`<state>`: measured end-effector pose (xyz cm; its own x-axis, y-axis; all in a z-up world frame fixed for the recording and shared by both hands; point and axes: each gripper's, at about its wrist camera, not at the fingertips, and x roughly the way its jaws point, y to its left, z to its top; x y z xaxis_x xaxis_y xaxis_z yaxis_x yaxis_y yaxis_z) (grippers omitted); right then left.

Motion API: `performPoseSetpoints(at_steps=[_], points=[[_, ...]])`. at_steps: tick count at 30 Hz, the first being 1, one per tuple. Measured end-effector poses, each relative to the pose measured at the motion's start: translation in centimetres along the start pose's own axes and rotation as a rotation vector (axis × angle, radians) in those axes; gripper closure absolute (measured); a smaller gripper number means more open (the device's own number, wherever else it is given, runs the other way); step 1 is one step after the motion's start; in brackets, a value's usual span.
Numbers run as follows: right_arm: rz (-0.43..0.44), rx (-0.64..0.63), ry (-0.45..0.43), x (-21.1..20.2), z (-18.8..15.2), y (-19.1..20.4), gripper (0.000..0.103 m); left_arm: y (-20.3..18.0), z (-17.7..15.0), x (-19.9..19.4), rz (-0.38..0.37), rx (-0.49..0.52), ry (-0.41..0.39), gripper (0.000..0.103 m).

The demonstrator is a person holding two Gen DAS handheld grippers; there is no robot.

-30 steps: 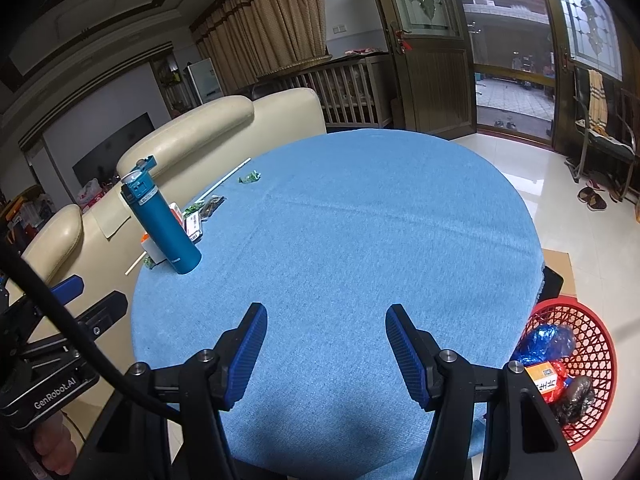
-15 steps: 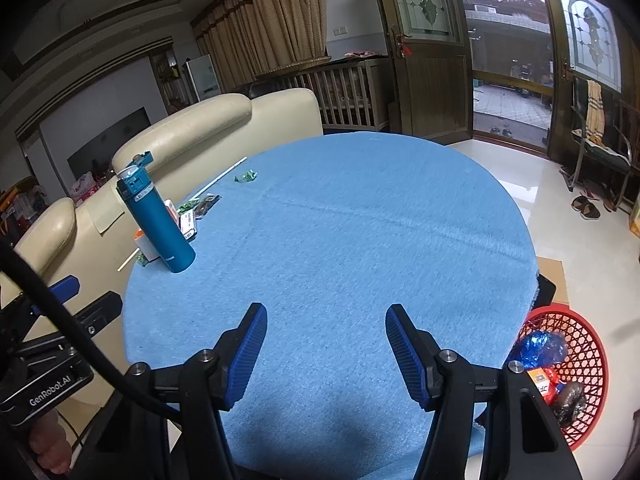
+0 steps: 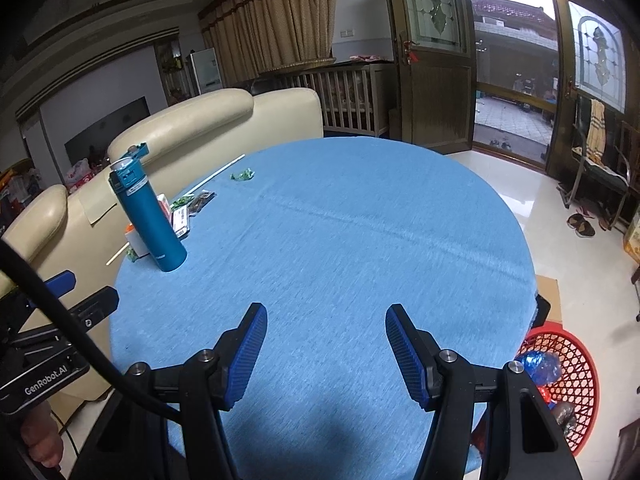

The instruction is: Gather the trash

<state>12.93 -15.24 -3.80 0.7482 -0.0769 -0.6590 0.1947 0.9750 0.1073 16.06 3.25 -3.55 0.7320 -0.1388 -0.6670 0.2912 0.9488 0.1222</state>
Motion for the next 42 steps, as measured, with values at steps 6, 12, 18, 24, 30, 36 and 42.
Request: performPoseSetpoints(at_steps=[6, 12, 18, 24, 30, 36, 42], points=[[0.016, 0.028, 0.023, 1.0, -0.4, -1.2, 0.038, -0.8, 0.2, 0.6, 0.014, 0.014, 0.014, 0.027], [0.020, 0.045, 0.027, 1.5, -0.6, -2.8, 0.038, -2.2, 0.7, 1.2, 0.012, 0.037, 0.020, 0.027], [0.006, 0.088, 0.028, 2.2, -0.5, -4.6, 0.037, -3.6, 1.7, 2.0, 0.003, 0.059, 0.022, 0.027], [-0.004, 0.110, 0.019, 2.1, -0.2, -5.5, 0.037, -4.4, 2.1, 2.0, -0.013, 0.070, 0.017, 0.027], [0.001, 0.104, 0.018, 1.8, -0.6, -5.0, 0.038, -4.1, 1.8, 1.4, -0.014, 0.063, 0.011, 0.027], [0.003, 0.082, 0.007, 0.8, -0.9, -4.2, 0.037, -3.8, 1.5, 0.7, -0.021, 0.055, -0.004, 0.027], [-0.001, 0.062, 0.000, 0.3, -0.9, -3.2, 0.037, -3.1, 1.4, 0.2, -0.030, 0.042, -0.015, 0.027]])
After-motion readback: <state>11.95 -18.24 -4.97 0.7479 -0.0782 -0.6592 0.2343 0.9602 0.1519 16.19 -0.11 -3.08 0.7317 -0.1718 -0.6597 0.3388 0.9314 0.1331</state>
